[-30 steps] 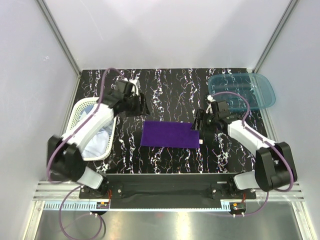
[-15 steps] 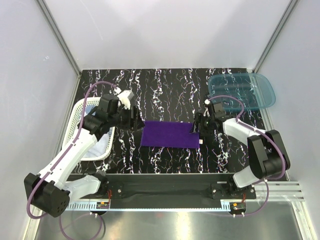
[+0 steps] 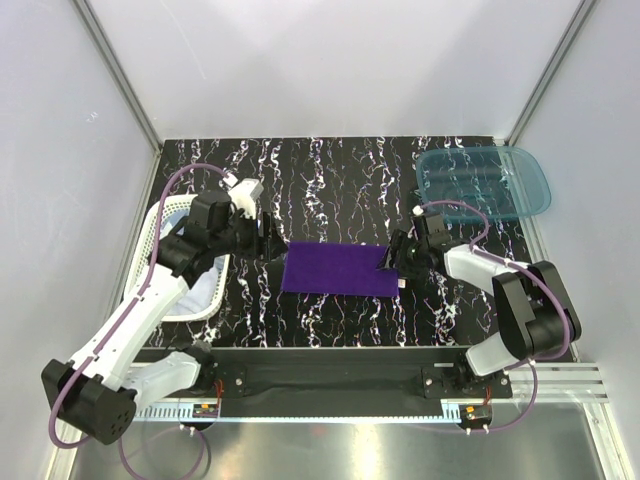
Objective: Fold and stack the towels
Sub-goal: Neatly place the folded towel into the bin
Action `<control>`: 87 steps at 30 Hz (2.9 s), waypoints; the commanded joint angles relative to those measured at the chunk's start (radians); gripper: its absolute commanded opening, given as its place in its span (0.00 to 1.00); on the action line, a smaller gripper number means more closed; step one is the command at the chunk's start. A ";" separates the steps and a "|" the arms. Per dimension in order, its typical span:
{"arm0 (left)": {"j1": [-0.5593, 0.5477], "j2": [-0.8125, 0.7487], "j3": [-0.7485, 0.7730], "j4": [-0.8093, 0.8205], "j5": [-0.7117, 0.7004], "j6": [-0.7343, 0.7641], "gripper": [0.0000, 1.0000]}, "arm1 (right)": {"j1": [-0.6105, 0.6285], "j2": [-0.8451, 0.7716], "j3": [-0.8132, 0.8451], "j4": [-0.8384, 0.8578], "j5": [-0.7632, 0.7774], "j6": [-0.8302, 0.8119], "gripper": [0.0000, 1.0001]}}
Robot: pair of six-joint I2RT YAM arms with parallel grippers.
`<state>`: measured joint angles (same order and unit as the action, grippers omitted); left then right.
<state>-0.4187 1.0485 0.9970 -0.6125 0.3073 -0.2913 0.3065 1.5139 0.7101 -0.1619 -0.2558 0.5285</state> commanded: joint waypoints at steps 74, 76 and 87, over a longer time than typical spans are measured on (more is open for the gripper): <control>0.008 -0.039 0.005 0.020 -0.175 0.024 0.70 | -0.095 0.323 0.664 -0.572 0.102 -0.384 0.00; 0.006 -0.035 0.008 0.022 -0.172 0.026 0.70 | -0.095 0.356 0.773 -0.637 0.124 -0.413 0.00; 0.011 -0.039 0.006 0.025 -0.145 0.027 0.71 | -0.179 0.535 1.224 -0.823 0.184 -0.516 0.00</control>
<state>-0.4149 1.0332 0.9970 -0.6167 0.1570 -0.2836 0.1707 2.0251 1.8454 -0.9039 -0.0967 0.0662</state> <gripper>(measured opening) 0.702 0.033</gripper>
